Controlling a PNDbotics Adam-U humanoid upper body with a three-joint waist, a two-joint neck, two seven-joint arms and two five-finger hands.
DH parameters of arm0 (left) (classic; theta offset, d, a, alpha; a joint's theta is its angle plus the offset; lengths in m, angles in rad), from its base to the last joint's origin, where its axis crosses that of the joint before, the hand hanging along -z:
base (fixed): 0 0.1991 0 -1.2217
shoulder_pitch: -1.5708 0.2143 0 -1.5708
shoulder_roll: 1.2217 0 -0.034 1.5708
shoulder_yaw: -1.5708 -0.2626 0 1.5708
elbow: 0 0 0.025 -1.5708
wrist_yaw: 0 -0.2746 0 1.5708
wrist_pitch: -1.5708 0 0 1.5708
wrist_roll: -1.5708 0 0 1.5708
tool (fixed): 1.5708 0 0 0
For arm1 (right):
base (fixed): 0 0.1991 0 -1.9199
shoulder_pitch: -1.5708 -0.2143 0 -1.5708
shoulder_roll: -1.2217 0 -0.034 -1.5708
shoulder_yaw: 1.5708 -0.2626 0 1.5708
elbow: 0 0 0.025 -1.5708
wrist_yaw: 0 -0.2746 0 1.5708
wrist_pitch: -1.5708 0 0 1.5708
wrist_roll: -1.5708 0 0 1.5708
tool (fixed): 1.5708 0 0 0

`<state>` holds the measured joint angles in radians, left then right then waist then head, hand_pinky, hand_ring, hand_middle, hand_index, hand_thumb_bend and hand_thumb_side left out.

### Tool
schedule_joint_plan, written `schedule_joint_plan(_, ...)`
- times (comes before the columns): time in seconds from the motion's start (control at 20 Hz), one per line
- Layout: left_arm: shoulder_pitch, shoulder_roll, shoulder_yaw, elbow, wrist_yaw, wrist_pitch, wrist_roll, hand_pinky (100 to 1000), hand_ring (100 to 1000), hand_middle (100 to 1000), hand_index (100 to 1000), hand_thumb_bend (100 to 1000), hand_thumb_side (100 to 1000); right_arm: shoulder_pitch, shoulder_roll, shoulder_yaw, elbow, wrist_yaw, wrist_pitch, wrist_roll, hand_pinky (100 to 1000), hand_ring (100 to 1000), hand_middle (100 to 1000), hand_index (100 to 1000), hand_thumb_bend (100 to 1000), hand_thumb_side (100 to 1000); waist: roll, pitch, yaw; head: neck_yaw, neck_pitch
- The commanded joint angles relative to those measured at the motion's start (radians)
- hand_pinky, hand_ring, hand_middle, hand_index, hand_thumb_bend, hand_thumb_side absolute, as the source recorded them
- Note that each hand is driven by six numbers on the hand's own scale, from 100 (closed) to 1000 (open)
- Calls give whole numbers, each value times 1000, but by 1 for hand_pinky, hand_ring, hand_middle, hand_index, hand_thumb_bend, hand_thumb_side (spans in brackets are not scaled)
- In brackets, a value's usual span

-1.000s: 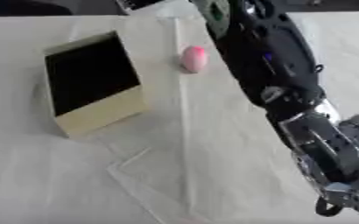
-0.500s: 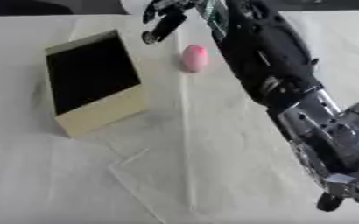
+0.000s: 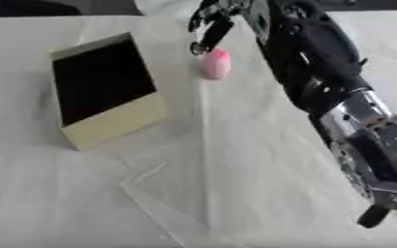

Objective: Pick up objects on the table and place them in the box.

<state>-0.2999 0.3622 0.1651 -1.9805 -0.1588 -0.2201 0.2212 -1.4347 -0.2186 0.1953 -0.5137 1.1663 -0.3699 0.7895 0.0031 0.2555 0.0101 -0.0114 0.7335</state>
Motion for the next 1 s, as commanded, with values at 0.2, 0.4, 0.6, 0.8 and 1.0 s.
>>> schedule_joint_plan(0.2,-5,18,13,-20,5,2,-3,703,780,783,788,100,741,-22,-53,-10,9,96,-87,14,1000,1000,974,1000,146,778,4,-24,-4,8,6)
schedule_joint_plan(0.4,-5,18,13,-20,5,3,-4,702,779,782,788,100,735,-15,-55,-19,22,153,-95,-36,1000,1000,975,1000,192,857,6,-22,-5,9,5)
schedule_joint_plan(0.6,-4,17,14,-20,4,6,-6,702,779,781,788,100,735,-13,-55,-29,37,202,-104,-79,1000,1000,972,1000,246,962,7,-19,-6,10,7)
schedule_joint_plan(0.8,-4,16,14,-20,2,8,-10,702,782,780,788,100,725,-8,-53,-37,57,238,-114,-113,1000,1000,962,1000,227,892,7,-17,-5,11,5)
schedule_joint_plan(1.0,-3,14,16,-20,1,11,-13,705,783,779,786,100,718,1,-48,-52,84,242,-123,-136,981,969,943,1000,160,701,8,-15,-2,10,2)
